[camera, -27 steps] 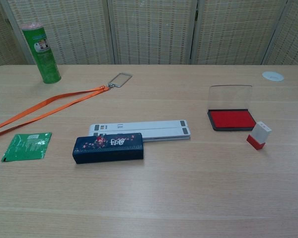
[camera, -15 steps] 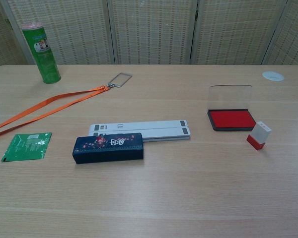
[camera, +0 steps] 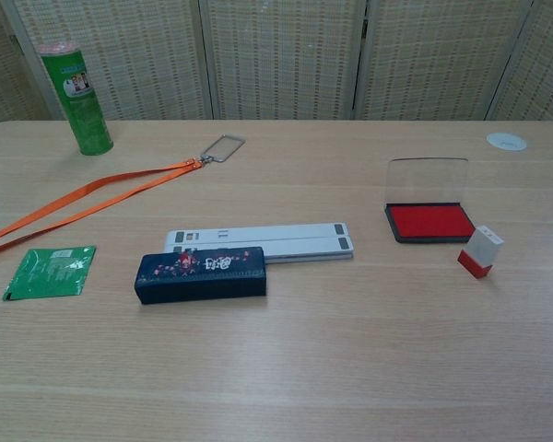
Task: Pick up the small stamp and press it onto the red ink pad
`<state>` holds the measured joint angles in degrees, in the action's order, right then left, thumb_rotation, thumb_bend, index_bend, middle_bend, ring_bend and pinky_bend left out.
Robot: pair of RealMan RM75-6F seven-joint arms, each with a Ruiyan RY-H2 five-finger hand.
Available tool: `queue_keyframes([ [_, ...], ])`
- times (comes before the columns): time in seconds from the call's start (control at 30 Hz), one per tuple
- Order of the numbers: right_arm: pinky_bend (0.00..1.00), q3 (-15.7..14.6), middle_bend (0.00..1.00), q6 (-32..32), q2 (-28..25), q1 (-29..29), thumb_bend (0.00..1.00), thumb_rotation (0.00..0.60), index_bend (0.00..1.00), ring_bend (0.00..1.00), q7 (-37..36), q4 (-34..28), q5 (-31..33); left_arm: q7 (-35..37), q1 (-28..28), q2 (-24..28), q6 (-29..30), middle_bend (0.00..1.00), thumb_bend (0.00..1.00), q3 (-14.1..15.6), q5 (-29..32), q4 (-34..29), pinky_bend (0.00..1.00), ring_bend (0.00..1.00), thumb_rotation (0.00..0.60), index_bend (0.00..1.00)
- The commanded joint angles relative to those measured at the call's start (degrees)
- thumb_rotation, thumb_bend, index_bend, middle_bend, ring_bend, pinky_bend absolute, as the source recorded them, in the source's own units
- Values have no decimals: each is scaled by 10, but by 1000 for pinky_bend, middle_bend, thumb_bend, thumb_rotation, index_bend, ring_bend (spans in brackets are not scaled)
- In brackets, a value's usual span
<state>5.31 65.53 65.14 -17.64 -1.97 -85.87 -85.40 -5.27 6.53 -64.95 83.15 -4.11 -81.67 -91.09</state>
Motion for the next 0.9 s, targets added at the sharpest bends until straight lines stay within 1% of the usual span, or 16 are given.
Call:
queue_keyframes([
  [0.03, 43, 19, 42, -77, 7, -69, 186, 600, 68, 16, -55, 43, -8, 5, -1, 1, 0, 19, 200, -4, 8, 0, 262, 53, 600, 63],
  [0.13, 35, 15, 42, -109, 18, -101, 192, 600, 109, 6, -74, 71, -24, 1, 1, 0, -6, 19, 200, -6, 18, 3, 262, 53, 600, 63],
  [0.3, 31, -4, 42, -146, 21, -134, 196, 600, 122, 4, -112, 96, -50, -11, 3, -4, -13, 19, 200, -11, 34, 4, 262, 53, 600, 63],
  [0.47, 31, -25, 42, -145, 21, -149, 199, 600, 135, 3, -133, 107, -79, -24, 4, -11, -15, 19, 199, -13, 43, 2, 262, 53, 600, 63],
  [0.6, 31, -44, 42, -138, 31, -156, 203, 600, 160, 3, -138, 120, -102, -16, 8, -6, -29, 19, 200, -8, 41, -5, 262, 53, 600, 63],
  [0.7, 31, -49, 45, -136, 42, -160, 205, 600, 182, 4, -136, 135, -105, -26, 8, -10, -27, 19, 200, -9, 44, -4, 262, 53, 600, 63],
  [0.8, 31, -52, 55, -133, 58, -166, 211, 600, 232, 4, -141, 154, -105, -27, 7, -12, -24, 19, 200, -10, 48, -3, 262, 53, 600, 63],
  [0.9, 31, -55, 57, -133, 74, -172, 214, 600, 240, 3, -144, 175, -105, -20, 7, -10, -23, 19, 200, -11, 46, -3, 262, 53, 600, 63],
])
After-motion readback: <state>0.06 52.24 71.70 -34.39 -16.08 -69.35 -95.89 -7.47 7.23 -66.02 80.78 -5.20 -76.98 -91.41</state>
